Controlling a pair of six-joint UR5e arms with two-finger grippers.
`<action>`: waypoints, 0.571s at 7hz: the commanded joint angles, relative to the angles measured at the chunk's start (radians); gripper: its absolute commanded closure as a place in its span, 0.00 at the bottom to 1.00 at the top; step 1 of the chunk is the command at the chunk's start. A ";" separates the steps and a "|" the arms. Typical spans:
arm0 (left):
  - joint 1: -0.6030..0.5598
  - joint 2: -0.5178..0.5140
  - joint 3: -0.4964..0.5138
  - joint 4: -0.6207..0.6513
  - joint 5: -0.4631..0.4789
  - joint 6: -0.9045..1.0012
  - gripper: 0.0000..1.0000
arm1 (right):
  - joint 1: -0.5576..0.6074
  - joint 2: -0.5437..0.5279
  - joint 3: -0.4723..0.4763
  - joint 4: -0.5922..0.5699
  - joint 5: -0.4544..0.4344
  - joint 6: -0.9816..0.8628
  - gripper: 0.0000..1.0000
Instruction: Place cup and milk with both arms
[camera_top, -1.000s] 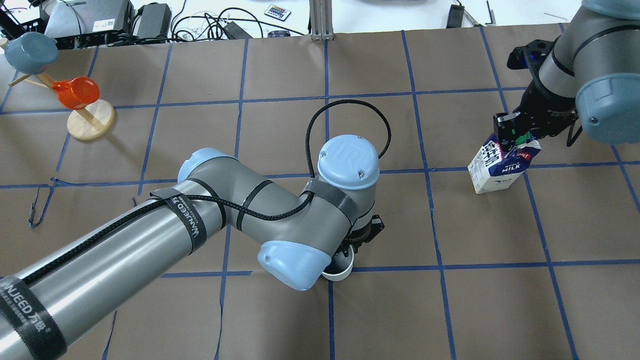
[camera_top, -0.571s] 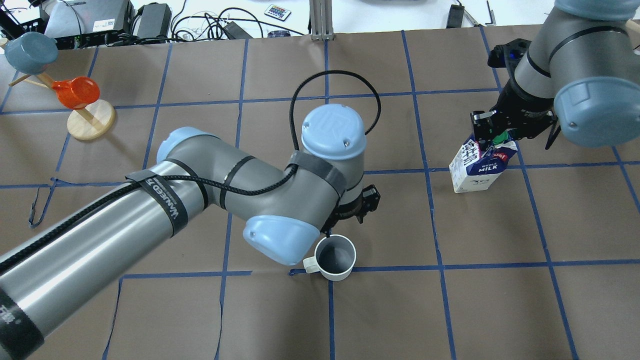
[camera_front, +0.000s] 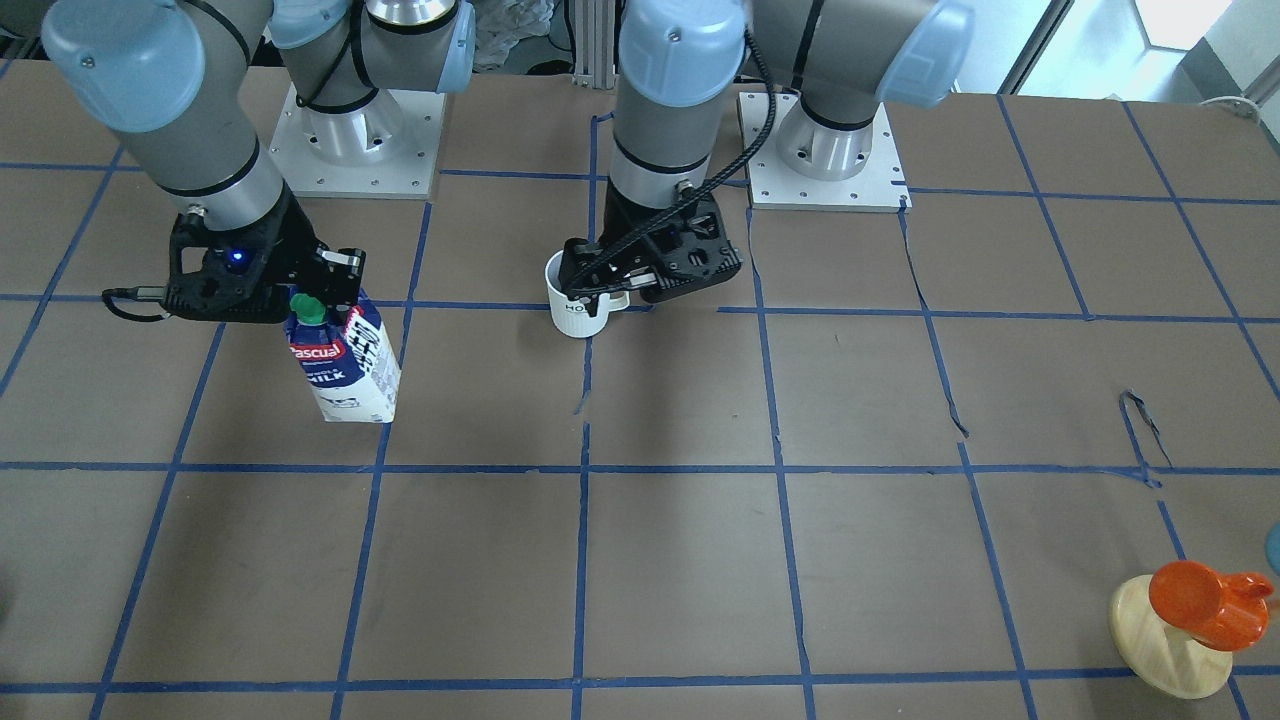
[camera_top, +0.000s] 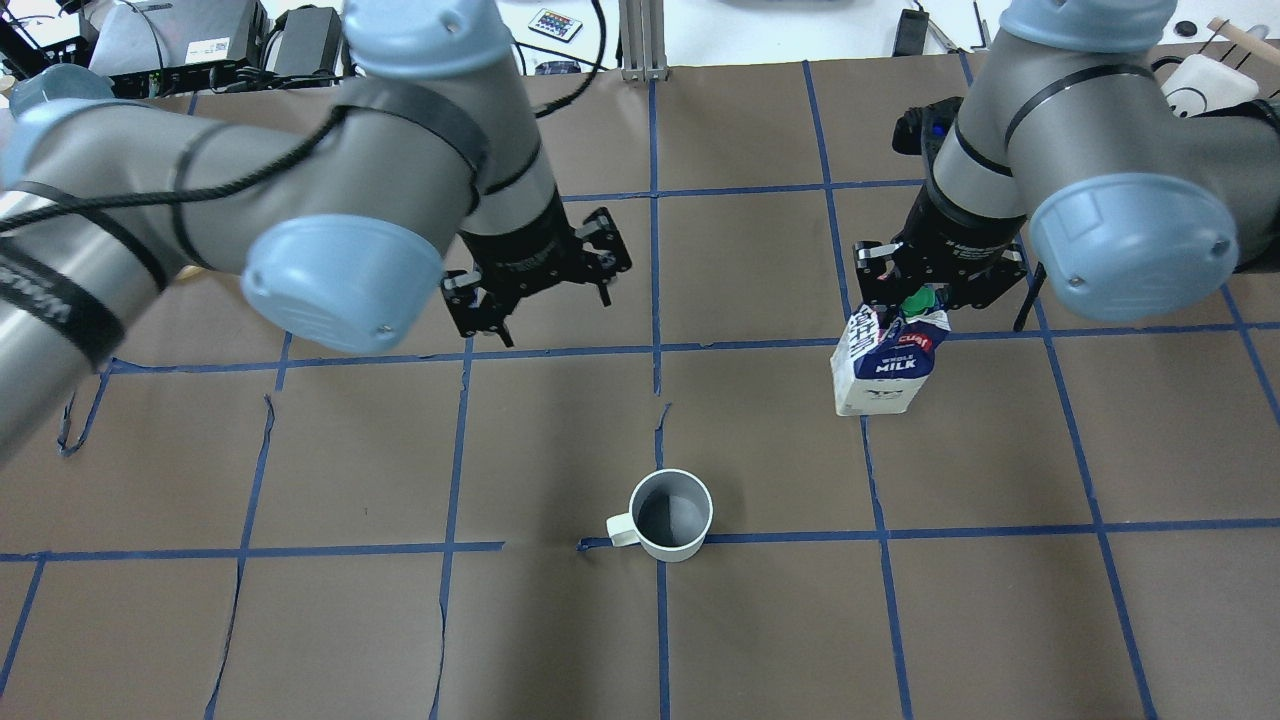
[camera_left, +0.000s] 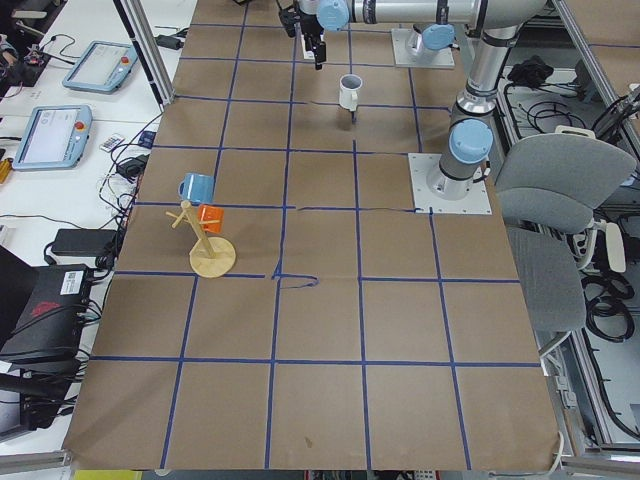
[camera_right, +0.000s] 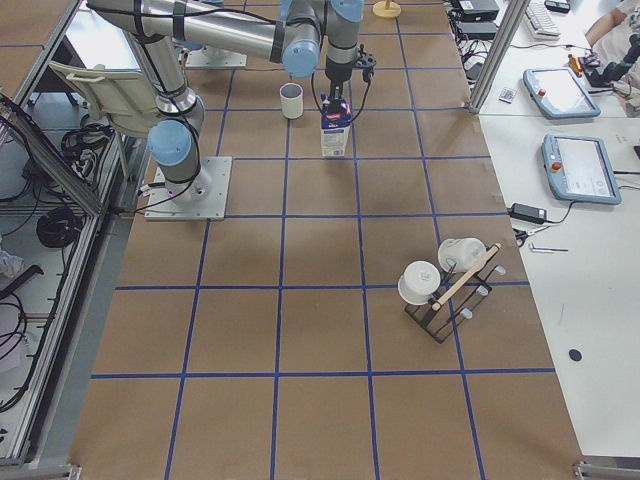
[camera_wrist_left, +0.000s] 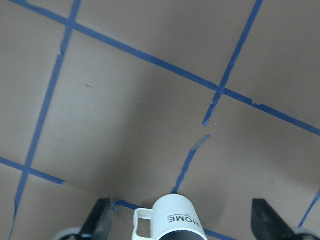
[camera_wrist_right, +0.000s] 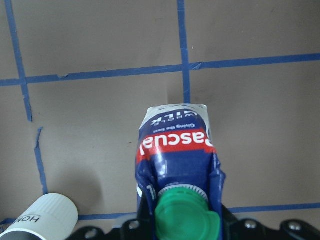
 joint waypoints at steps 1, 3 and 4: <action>0.156 0.094 0.043 -0.156 0.017 0.270 0.00 | 0.088 -0.022 0.019 0.002 0.011 0.087 0.57; 0.206 0.120 0.068 -0.155 0.014 0.496 0.00 | 0.151 -0.027 0.060 -0.008 0.011 0.132 0.57; 0.221 0.117 0.072 -0.143 0.008 0.513 0.00 | 0.172 -0.027 0.077 -0.010 0.011 0.135 0.57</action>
